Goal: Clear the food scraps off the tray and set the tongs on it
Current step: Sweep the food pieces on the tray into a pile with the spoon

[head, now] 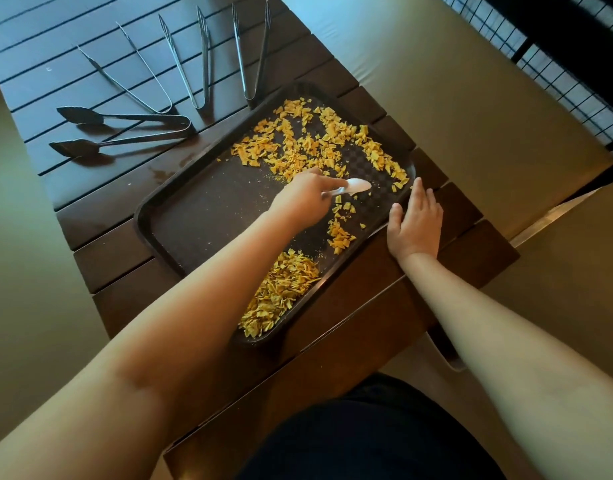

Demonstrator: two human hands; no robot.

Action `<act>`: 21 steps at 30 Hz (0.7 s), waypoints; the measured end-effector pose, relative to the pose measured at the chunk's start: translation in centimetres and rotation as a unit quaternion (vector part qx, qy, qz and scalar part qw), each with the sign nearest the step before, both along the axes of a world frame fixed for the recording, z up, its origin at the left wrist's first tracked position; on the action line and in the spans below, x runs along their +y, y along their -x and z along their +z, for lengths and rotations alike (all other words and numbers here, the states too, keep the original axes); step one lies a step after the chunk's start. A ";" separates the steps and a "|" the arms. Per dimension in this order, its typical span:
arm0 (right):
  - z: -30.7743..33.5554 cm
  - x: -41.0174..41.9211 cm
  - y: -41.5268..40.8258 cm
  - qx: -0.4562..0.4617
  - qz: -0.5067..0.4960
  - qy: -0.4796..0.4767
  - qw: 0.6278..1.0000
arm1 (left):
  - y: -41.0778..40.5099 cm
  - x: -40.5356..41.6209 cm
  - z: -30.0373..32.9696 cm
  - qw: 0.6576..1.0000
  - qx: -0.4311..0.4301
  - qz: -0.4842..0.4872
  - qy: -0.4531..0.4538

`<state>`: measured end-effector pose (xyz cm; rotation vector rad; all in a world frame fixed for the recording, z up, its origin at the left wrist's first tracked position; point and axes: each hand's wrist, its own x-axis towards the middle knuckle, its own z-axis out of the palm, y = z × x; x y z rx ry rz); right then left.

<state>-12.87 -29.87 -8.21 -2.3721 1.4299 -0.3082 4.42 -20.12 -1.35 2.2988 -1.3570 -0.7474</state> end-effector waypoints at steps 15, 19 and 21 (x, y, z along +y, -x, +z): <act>-0.1 -0.1 -0.1 -0.001 -0.002 0.002 1.000 | -1.8 1.5 1.1 0.997 -0.011 -0.054 -0.048; 0.0 -0.1 -0.1 0.000 -0.007 -0.001 1.000 | 0.0 -1.1 0.3 0.998 -0.006 -0.042 -0.035; 0.0 -0.1 -0.1 0.001 -0.008 -0.002 1.000 | 0.6 -1.5 0.0 0.997 0.020 -0.052 -0.053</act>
